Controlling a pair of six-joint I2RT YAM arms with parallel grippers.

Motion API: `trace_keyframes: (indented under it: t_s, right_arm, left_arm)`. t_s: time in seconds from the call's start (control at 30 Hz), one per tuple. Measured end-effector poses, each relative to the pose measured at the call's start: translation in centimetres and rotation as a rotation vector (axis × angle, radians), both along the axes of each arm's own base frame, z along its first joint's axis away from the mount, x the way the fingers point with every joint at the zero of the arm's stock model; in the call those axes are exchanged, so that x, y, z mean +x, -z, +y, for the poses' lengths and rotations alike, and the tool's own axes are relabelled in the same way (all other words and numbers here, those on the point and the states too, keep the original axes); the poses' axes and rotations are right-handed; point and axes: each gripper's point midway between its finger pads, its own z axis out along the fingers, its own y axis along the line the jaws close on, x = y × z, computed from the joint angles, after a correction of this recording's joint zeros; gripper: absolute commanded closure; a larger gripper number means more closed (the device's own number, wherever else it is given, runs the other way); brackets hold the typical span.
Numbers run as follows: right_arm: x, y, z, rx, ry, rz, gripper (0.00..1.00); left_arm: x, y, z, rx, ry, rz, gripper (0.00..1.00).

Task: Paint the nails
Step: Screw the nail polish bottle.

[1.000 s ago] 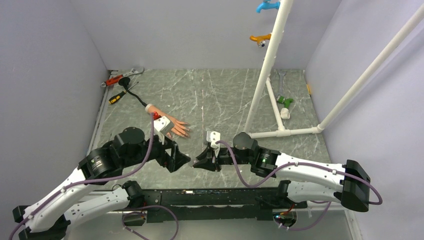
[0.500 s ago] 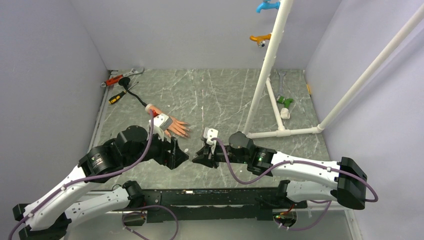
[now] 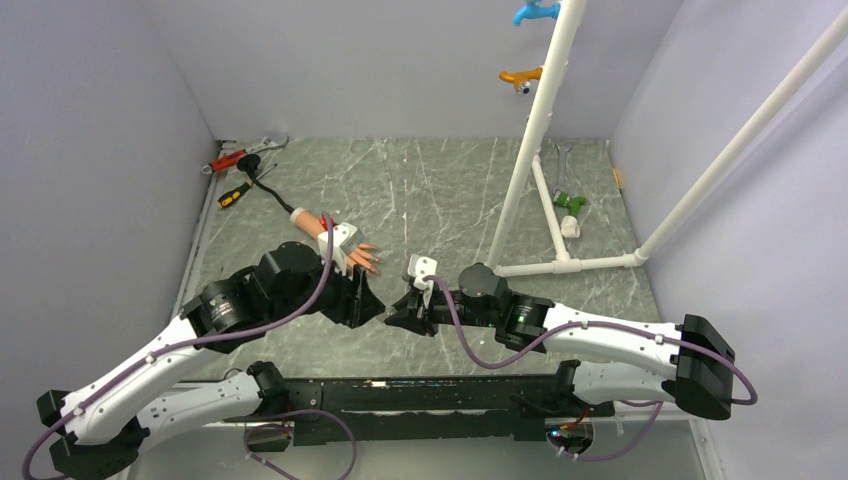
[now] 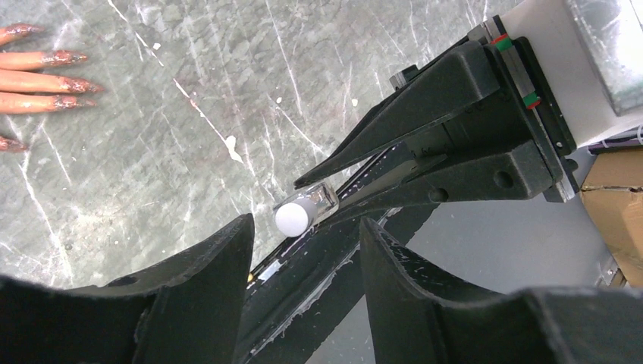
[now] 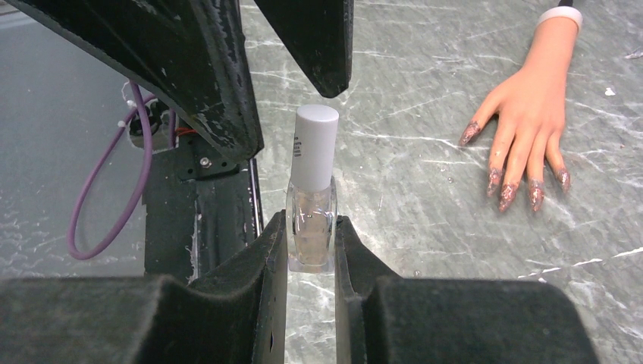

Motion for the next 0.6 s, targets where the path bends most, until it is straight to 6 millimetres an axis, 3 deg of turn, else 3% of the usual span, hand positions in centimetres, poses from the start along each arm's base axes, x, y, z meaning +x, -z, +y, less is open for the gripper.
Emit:
trace_keyframes:
  t_s: [0.6]
  right_arm:
    - [-0.07,-0.61,-0.14,0.016,0.000,-0.007,1.00]
  left_arm:
    - [-0.08,0.70,-0.94,-0.010,0.010,0.042,0.58]
